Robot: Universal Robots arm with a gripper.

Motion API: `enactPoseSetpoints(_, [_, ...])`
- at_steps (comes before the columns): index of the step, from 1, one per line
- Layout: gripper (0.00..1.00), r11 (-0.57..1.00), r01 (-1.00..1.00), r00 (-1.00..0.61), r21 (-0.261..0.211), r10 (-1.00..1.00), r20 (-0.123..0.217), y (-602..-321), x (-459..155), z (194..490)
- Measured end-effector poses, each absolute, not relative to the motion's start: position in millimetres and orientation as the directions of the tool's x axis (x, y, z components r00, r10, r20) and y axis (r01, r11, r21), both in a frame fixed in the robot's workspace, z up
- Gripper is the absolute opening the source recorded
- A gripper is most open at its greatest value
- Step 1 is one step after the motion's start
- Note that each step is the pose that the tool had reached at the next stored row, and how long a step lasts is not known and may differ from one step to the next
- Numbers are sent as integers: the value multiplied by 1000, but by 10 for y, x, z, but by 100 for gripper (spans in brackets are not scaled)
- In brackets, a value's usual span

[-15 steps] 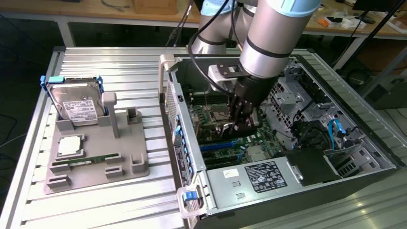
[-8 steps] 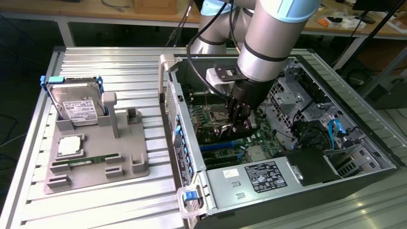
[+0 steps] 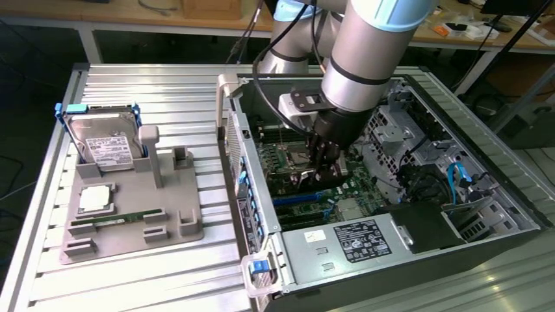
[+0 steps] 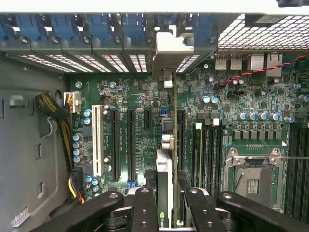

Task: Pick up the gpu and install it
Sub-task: 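Insert the gpu into the slot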

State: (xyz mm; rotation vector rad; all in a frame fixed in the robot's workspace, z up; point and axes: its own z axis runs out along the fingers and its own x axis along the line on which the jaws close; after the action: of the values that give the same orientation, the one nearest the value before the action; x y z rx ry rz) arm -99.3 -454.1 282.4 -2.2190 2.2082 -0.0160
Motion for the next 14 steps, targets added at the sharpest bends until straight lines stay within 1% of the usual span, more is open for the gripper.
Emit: enactPoseSetpoints(14, [27,-5,-1000,5,-15,-1000,-5,-4547,-1014,2805])
